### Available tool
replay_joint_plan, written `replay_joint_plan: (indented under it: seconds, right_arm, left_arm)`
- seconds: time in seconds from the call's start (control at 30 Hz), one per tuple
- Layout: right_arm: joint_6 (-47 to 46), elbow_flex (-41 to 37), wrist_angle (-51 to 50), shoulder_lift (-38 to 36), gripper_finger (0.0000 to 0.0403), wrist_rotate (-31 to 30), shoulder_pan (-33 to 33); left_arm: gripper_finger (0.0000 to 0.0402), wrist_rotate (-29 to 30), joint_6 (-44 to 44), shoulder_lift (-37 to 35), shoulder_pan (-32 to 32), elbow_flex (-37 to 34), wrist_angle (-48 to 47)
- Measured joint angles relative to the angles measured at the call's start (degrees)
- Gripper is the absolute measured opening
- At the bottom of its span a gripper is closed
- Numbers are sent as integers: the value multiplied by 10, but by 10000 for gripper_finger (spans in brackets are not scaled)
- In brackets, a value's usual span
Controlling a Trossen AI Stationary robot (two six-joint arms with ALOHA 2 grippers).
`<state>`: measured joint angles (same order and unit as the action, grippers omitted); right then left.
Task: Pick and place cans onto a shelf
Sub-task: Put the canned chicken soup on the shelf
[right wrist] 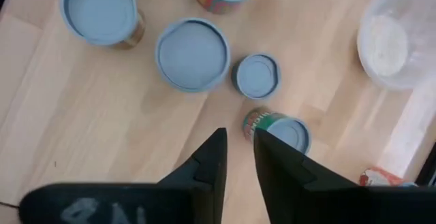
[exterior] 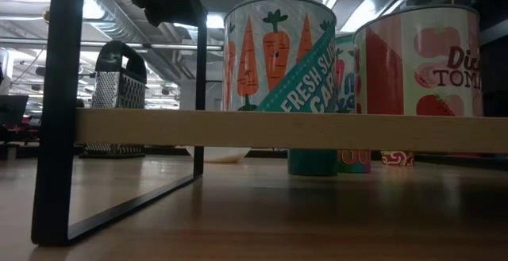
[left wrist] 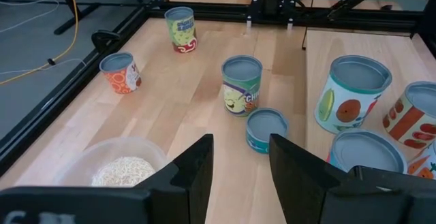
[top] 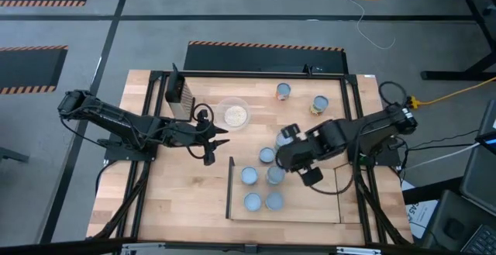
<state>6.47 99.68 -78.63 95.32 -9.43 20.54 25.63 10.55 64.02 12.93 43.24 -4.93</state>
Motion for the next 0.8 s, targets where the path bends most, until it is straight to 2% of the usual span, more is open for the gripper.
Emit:
replay_joint_plan:
  seconds: [0.13, 0.43, 0.8]
  right_arm:
    - [-1, -74, 54, -64, 78, 0, -21]
    - [-1, -303, 245, -191, 78, 0, -93]
    - [0, -485, 417, -208, 78, 5, -147]
  left_arm:
    - [135, 0, 0, 0, 0, 0, 0]
    - [135, 0, 0, 0, 0, 0, 0]
    - [135, 0, 0, 0, 0, 0, -1]
